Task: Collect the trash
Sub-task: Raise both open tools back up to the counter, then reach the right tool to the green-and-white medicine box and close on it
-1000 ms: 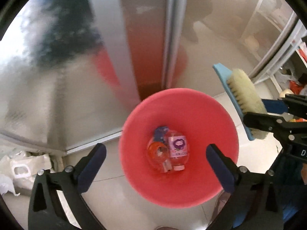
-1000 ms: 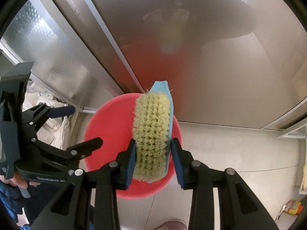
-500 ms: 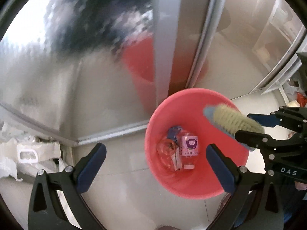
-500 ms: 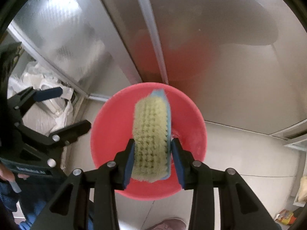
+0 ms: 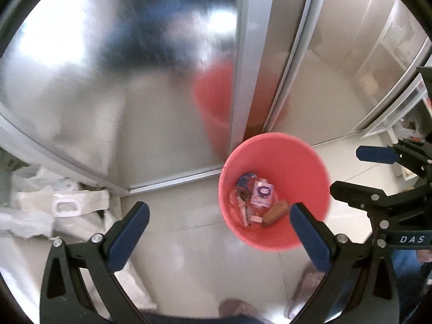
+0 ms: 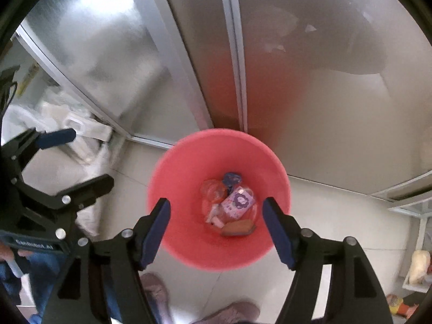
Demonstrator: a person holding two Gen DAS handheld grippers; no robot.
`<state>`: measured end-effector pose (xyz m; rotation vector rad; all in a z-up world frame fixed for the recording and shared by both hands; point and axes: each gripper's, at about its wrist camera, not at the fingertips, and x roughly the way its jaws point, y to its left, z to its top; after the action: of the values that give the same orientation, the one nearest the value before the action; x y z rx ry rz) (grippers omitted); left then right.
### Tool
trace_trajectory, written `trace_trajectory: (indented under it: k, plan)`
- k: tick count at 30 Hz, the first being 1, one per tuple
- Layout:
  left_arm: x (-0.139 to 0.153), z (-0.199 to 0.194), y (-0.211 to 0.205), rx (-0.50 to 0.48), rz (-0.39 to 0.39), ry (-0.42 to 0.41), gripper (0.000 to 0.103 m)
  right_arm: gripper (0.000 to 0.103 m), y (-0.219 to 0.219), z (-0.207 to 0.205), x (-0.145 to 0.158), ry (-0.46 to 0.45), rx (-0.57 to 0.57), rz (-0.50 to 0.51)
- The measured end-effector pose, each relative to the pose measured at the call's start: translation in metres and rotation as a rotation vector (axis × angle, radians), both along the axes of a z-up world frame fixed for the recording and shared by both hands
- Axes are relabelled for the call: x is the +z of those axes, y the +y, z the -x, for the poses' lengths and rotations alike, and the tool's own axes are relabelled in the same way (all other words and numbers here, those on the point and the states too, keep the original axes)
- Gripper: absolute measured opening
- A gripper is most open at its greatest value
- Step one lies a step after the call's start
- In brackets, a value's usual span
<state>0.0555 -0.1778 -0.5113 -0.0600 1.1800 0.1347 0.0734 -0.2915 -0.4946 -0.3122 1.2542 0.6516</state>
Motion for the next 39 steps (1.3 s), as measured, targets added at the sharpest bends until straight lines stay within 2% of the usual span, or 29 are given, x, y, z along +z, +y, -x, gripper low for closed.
trace_trajectory:
  k: [6,10,12,17,22,27,31,35,39]
  plan:
    - [0.119,0.007,0.005,0.041,0.012,0.009,0.103,0.071,0.002,0.004,0.117,0.014,0.022,-0.001]
    - [0.205,0.008,0.004,0.053,0.013,-0.012,0.103,0.072,0.006,0.006,0.201,-0.007,0.054,-0.023]
    - [0.245,0.01,0.003,0.069,0.004,-0.027,0.103,0.075,0.008,0.007,0.24,-0.012,0.078,-0.037]
    - [0.328,0.014,0.003,0.126,0.0,-0.061,0.103,0.077,0.009,0.004,0.326,-0.046,0.12,-0.05]
    - [0.39,0.019,0.013,0.159,-0.004,-0.079,0.103,0.091,0.014,-0.003,0.393,-0.088,0.15,-0.052]
    - [0.422,0.018,0.042,0.187,-0.029,-0.084,0.103,0.101,0.039,-0.01,0.427,-0.124,0.186,-0.056]
    - [0.444,0.011,0.08,0.219,-0.007,-0.102,0.103,0.102,0.072,-0.014,0.433,-0.124,0.209,-0.046]
    - [0.455,-0.001,0.129,0.239,-0.017,-0.103,0.103,0.102,0.114,-0.021,0.434,-0.144,0.23,-0.036]
    - [0.462,-0.008,0.181,0.268,-0.018,-0.096,0.103,0.102,0.162,-0.038,0.434,-0.119,0.266,-0.036]
